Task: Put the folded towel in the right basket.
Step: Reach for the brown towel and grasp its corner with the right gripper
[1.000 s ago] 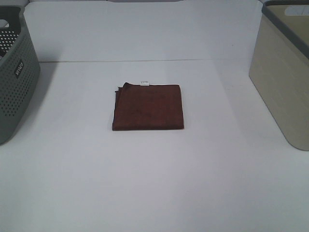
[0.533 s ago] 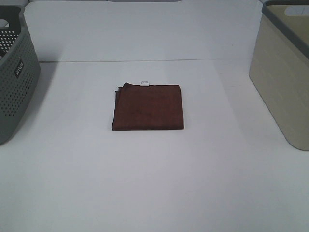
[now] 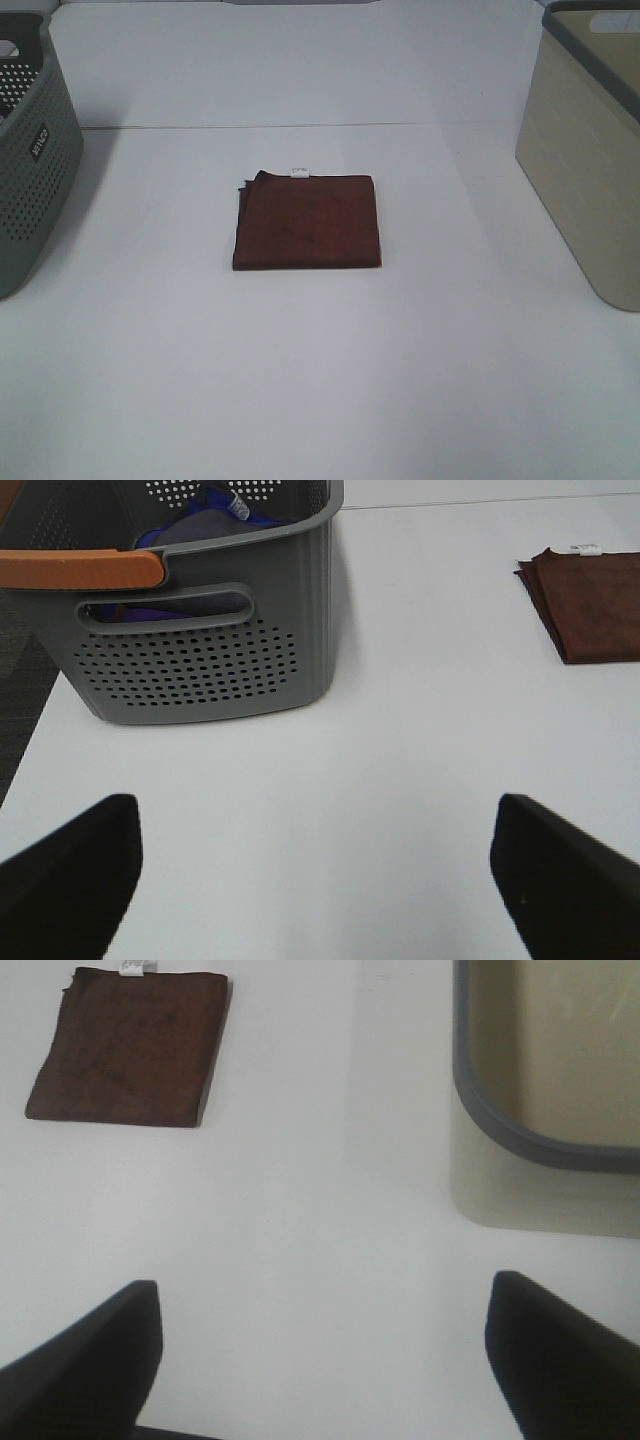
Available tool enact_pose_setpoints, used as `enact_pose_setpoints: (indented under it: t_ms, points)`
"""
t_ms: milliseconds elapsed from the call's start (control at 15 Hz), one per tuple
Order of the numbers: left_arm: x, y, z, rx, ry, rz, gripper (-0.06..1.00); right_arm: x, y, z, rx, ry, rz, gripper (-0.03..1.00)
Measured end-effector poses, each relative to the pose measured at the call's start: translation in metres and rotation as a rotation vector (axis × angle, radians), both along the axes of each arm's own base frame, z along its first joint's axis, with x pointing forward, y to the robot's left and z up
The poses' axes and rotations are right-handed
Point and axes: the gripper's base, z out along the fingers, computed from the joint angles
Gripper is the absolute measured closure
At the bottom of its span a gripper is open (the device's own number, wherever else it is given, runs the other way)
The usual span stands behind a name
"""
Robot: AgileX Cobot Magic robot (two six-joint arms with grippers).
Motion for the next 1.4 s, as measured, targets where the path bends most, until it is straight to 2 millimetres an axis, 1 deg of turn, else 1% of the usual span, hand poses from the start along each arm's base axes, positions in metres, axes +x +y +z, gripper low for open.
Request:
enact_pose_setpoints:
  t_ms: [200, 333, 400, 467, 533, 600, 800, 867, 1067, 1200, 1400]
  points:
    - [0.0, 0.0, 0.0, 0.0, 0.0, 0.0, 0.06, 0.052, 0.003, 0.004, 0.03, 0.087, 0.047, 0.12]
    - [0.0, 0.0, 0.0, 0.0, 0.0, 0.0, 0.06, 0.082, 0.007, -0.002, 0.051, 0.137, 0.067, 0.12]
    - [0.0, 0.0, 0.0, 0.0, 0.0, 0.0, 0.06, 0.095, 0.014, -0.007, 0.045, 0.16, 0.097, 0.12]
    - [0.0, 0.0, 0.0, 0.0, 0.0, 0.0, 0.06, 0.106, 0.028, -0.013, 0.036, 0.186, 0.149, 0.12]
    - [0.0, 0.0, 0.0, 0.0, 0.0, 0.0, 0.06, 0.111, 0.037, -0.016, 0.031, 0.198, 0.176, 0.12]
    - [0.0, 0.0, 0.0, 0.0, 0.0, 0.0, 0.06, 0.126, 0.06, -0.028, 0.026, 0.233, 0.233, 0.12]
    - [0.0, 0.0, 0.0, 0.0, 0.0, 0.0, 0.06, 0.157, 0.101, -0.061, 0.018, 0.294, 0.312, 0.12]
    - [0.0, 0.0, 0.0, 0.0, 0.0, 0.0, 0.06, 0.163, 0.107, -0.068, 0.027, 0.309, 0.319, 0.12]
    - [0.0, 0.0, 0.0, 0.0, 0.0, 0.0, 0.06, 0.198, 0.13, -0.105, 0.107, 0.411, 0.323, 0.15]
    - [0.0, 0.0, 0.0, 0.0, 0.0, 0.0, 0.06, 0.217, 0.138, -0.129, 0.115, 0.466, 0.32, 0.17]
    - [0.0, 0.0, 0.0, 0.0, 0.0, 0.0, 0.06, 0.242, 0.143, -0.159, 0.149, 0.512, 0.296, 0.18]
